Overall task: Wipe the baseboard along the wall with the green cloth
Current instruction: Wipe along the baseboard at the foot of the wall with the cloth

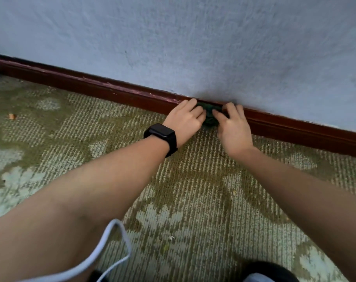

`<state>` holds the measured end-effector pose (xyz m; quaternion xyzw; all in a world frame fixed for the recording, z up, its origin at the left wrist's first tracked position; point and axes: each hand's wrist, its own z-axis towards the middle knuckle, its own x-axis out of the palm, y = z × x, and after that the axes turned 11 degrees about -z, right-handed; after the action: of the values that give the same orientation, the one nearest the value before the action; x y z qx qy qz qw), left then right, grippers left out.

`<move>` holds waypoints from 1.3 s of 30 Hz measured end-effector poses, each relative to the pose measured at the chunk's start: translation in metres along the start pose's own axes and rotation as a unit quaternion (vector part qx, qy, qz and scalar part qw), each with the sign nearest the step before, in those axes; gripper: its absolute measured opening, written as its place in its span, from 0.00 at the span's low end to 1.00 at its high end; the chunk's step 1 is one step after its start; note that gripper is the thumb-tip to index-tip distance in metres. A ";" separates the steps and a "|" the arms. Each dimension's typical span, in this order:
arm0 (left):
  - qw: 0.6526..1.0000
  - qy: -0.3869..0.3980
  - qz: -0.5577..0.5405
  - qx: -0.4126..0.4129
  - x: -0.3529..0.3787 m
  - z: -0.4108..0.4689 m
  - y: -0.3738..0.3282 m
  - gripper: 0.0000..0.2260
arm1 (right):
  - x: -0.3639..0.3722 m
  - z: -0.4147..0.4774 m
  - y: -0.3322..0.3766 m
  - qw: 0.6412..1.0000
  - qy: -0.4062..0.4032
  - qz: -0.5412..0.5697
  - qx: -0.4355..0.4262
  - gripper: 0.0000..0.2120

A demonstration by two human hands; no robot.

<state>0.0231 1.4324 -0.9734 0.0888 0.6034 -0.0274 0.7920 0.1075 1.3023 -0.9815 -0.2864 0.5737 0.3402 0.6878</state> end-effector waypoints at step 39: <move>0.993 -0.105 0.023 0.054 0.016 -0.044 0.069 0.14 | 0.010 0.028 0.049 0.999 0.013 0.005 -0.035 0.20</move>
<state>-0.0037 1.5088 -0.9922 0.1418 0.5124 -0.0510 0.8454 0.0861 1.3549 -0.9863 -0.3118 0.5716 0.3596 0.6684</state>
